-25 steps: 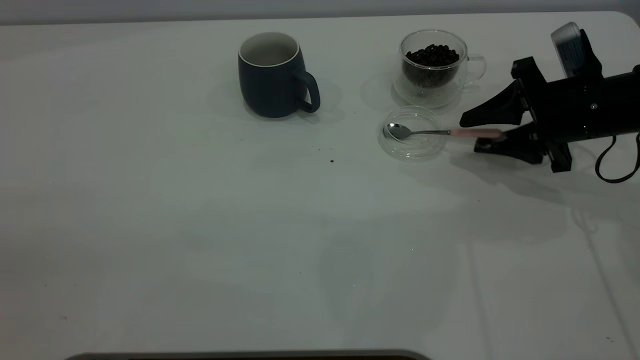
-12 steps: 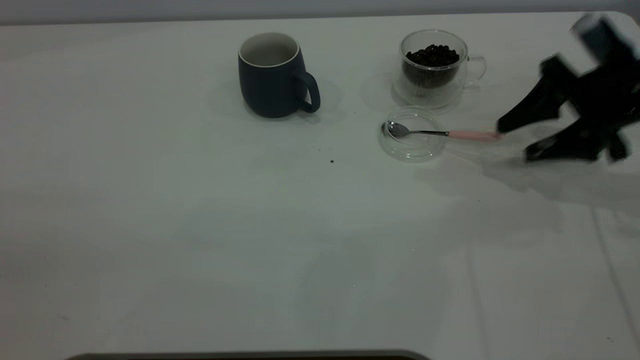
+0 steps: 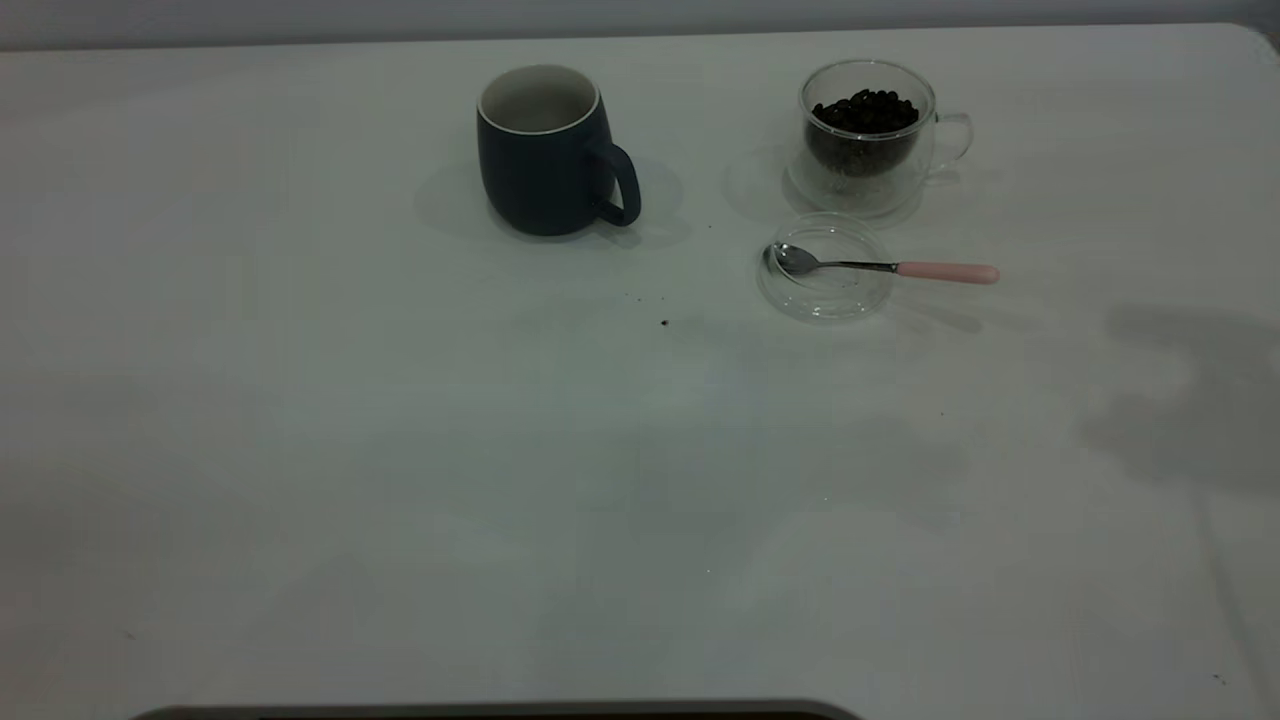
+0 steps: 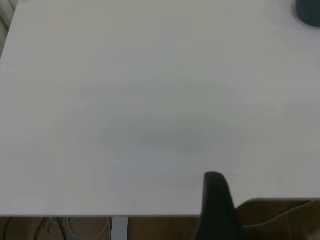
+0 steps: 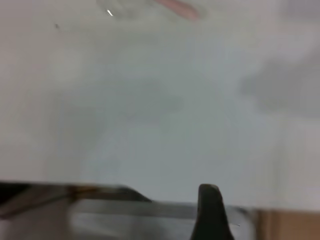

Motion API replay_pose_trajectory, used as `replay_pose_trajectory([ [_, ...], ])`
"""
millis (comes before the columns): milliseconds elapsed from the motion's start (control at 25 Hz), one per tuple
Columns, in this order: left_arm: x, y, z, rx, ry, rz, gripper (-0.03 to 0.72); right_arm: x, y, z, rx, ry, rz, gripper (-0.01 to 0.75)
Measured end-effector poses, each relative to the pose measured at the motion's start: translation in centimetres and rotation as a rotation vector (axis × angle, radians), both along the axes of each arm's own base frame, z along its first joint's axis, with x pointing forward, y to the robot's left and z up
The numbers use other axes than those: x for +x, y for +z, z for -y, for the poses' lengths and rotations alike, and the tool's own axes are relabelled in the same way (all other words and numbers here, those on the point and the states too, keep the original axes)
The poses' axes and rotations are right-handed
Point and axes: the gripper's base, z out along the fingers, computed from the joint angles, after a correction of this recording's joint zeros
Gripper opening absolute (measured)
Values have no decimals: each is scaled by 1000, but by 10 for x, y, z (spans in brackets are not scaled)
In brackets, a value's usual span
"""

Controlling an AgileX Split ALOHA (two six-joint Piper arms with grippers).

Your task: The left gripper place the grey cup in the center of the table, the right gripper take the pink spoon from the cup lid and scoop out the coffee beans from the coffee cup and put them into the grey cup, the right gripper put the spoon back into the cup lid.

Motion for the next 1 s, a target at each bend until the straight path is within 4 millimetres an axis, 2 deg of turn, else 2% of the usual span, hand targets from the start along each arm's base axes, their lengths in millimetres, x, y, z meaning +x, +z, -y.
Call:
replay_pose_trajectory([
  [80,0,0,0,0,0,0,567,-25,26,-6,-40,37,55,587],
  [160,0,0,0,0,0,0,567,-52,42,-8,-46,44,105,587],
  [280,0,0,0,0,0,0,567,-89,52,-8,-77,59,179,587],
  [440,0,0,0,0,0,0,567,-134,49,-4,-167,90,258,587],
  [640,0,0,0,-1,1,0,567,-179,40,0,-254,122,362,587],
  [840,0,0,0,-1,1,0,567,-216,19,0,-286,113,479,587],
  [1000,0,0,0,-2,2,0,567,-240,19,-1,-309,115,629,587],
])
